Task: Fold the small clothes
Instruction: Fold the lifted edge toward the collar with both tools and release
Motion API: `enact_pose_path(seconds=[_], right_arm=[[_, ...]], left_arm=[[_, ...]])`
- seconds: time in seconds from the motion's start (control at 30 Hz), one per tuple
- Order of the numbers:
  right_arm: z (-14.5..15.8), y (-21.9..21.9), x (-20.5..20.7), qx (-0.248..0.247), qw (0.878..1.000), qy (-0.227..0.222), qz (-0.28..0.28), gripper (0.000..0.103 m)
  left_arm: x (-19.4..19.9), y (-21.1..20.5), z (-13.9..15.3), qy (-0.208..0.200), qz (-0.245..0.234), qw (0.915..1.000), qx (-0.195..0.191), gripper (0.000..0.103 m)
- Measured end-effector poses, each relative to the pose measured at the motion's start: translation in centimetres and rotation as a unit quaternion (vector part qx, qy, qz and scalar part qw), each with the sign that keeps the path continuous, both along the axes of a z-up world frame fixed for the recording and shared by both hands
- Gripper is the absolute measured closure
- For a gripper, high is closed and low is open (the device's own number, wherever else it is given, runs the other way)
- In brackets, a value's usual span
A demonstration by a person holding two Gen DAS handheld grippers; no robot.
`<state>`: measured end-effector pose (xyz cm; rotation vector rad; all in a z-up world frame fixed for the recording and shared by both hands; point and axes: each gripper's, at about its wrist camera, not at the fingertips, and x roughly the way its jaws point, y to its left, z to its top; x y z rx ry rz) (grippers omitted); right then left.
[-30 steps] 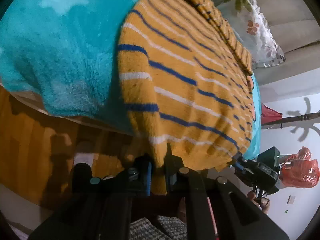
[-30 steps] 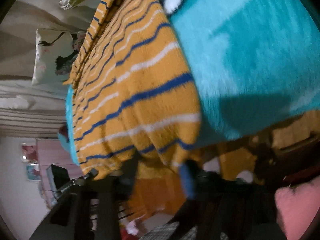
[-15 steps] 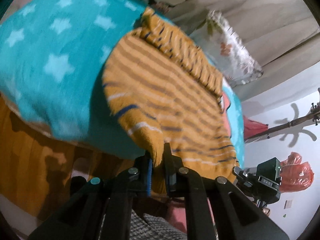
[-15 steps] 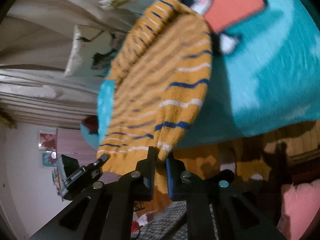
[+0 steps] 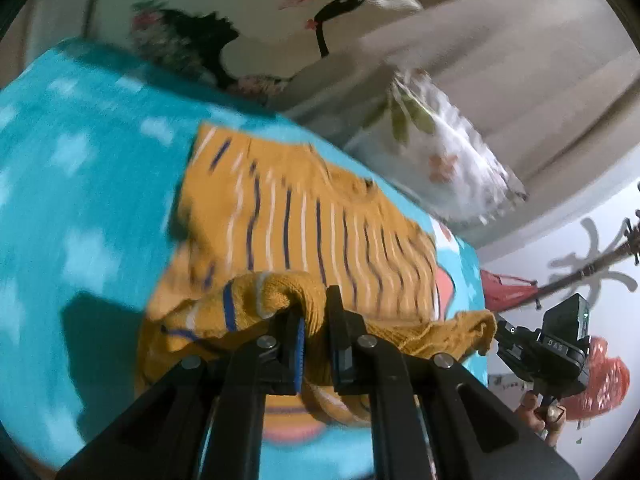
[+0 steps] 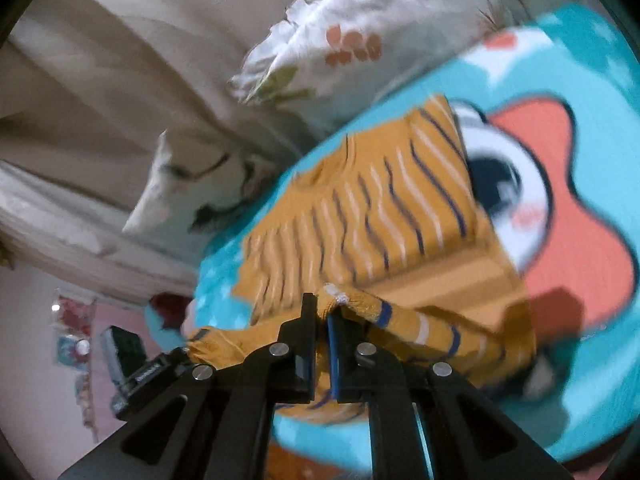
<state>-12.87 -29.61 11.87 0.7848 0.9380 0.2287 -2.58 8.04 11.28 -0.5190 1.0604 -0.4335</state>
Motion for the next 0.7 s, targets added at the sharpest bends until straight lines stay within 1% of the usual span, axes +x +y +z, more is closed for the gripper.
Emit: enact_pose_path(seconds=[0.07,0.1,0.17,0.2,0.23,0.27,0.3,0.33,0.37,0.4,0.43,0.47,0.5,0.53,0.57,0.63,0.67,0.7], right_arm=[[-0.4,0.1,4.0,-0.024,1.000,0.012,-0.014,0.097],[-0.8,-0.1,5.5,-0.028,0.999,0.019,-0.020,0.097],[-2.6,-0.5,9.2,-0.032,0.998,0.043,-0.035,0.097],[-3.5,-0.8,10.3,-0.035,0.997,0.054,-0.044,0.094],[-4.8,-1.3,11.8,-0.034,0.995,0.071,-0.055,0.094],[-5.9,-1.8,12.9,-0.031,0.994,0.086,-0.063,0.094],[-6.8,-2.2,13.7,-0.031,0.992,0.101,-0.074,0.091],[-7.5,-2.8,14.2,-0.025,0.989,0.112,-0.089,0.091],[-7.8,-3.4,14.3,-0.012,0.988,0.115,-0.100,0.090],[-7.9,-3.8,14.3,-0.002,0.988,0.113,-0.105,0.085],[-7.5,-4.2,14.1,0.008,0.988,0.103,-0.111,0.080],[-6.9,-4.4,14.0,0.008,0.989,0.092,-0.116,0.065],[-6.5,-4.6,13.8,0.003,0.989,0.084,-0.120,0.053],[-5.6,-4.9,13.6,-0.008,0.990,0.071,-0.126,0.050],[-4.8,-5.1,13.4,-0.017,0.990,0.060,-0.129,0.049],[-3.4,-5.1,13.3,-0.038,0.990,0.049,-0.130,0.049],[-2.9,-4.9,13.3,-0.046,0.990,0.046,-0.127,0.049],[-2.5,-4.3,13.3,-0.053,0.991,0.044,-0.117,0.049]], left_arm=[[3.5,-0.5,-0.8,0.007,-0.002,0.9999,0.012,0.094],[5.4,-0.9,-1.4,0.012,-0.005,0.9997,0.020,0.094],[9.0,-1.3,-3.3,0.034,-0.011,0.9987,0.036,0.093],[10.3,-1.5,-4.1,0.044,-0.014,0.9983,0.037,0.093],[11.3,-1.5,-4.9,0.057,-0.017,0.9977,0.034,0.093],[12.3,-1.4,-5.9,0.074,-0.020,0.9968,0.024,0.092],[12.7,-1.1,-6.3,0.082,-0.022,0.9963,0.013,0.092],[13.2,-0.8,-6.7,0.091,-0.026,0.9955,-0.007,0.089],[13.4,-0.6,-6.7,0.091,-0.030,0.9953,-0.019,0.085],[13.6,-0.4,-6.5,0.089,-0.034,0.9951,-0.026,0.082],[13.7,-0.2,-6.4,0.088,-0.038,0.9947,-0.037,0.075],[13.8,0.0,-6.4,0.088,-0.041,0.9941,-0.048,0.064],[13.9,0.3,-6.1,0.086,-0.037,0.9935,-0.065,0.057],[13.9,0.6,-5.8,0.079,-0.028,0.9941,-0.069,0.044],[14.0,0.9,-5.5,0.071,-0.018,0.9946,-0.074,0.039],[14.3,1.8,-4.8,0.060,-0.005,0.9941,-0.090,0.037],[14.3,2.1,-4.5,0.060,-0.002,0.9939,-0.093,0.037],[14.1,2.2,-4.1,0.057,-0.003,0.9945,-0.088,0.037]])
